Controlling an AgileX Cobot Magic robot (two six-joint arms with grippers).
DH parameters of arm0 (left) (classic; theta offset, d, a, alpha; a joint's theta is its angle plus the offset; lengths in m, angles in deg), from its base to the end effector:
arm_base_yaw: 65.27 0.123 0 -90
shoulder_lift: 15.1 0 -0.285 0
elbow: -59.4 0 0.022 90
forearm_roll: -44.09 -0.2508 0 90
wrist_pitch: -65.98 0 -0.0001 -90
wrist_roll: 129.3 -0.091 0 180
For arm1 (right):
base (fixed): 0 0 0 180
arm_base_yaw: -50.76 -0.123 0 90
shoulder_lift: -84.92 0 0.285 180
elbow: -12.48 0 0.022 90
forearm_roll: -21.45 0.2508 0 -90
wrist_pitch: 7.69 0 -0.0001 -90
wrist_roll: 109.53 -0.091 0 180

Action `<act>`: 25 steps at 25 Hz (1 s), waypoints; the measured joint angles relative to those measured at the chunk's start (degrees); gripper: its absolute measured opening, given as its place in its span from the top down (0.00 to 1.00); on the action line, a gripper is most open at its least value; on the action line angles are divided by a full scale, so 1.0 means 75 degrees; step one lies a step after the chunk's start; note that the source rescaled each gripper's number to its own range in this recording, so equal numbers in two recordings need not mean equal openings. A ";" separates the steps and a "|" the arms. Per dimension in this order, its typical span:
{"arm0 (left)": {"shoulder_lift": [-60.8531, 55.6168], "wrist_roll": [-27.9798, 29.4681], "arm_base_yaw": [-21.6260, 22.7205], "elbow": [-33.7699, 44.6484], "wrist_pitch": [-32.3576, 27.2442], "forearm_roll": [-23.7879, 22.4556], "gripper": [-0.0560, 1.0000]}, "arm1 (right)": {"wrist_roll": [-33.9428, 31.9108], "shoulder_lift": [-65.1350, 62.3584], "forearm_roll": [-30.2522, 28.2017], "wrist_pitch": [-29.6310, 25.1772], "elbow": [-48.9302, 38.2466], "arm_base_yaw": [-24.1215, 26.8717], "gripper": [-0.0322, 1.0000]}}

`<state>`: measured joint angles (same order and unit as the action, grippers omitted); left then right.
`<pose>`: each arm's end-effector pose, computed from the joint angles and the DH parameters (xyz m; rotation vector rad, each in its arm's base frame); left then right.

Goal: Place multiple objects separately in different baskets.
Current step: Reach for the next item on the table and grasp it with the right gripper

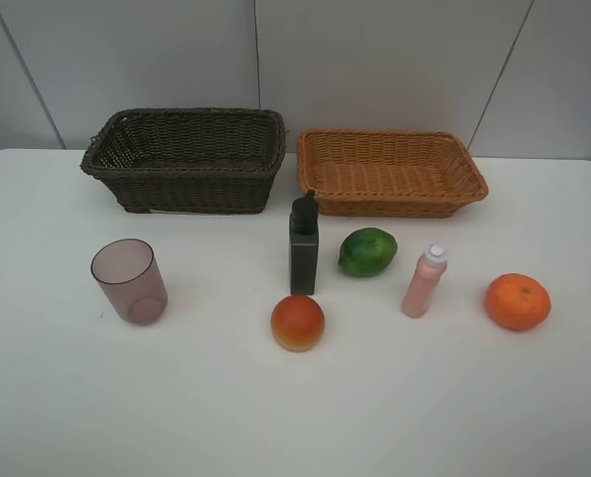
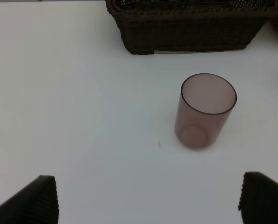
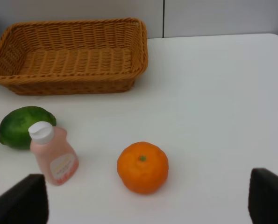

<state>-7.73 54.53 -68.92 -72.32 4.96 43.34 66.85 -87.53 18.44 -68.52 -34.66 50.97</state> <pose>-0.0066 0.0015 0.2783 -0.0039 2.0368 -0.0663 -0.0086 -0.0041 0.2842 0.0707 2.0140 -0.0247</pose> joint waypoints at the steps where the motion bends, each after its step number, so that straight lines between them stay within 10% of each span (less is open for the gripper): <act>1: 0.0000 0.0000 0.0000 0.0000 0.0000 0.0000 0.00 | 0.0000 0.0000 0.0000 0.0000 0.0000 0.0021 0.10; 25: 0.0000 0.0000 0.0000 0.0000 0.0000 0.0000 0.00 | 0.0000 0.0000 0.0000 0.0000 0.0000 0.0265 0.10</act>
<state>-7.73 54.53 -68.92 -72.32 4.96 43.34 66.85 -87.53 18.44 -68.52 -34.66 52.96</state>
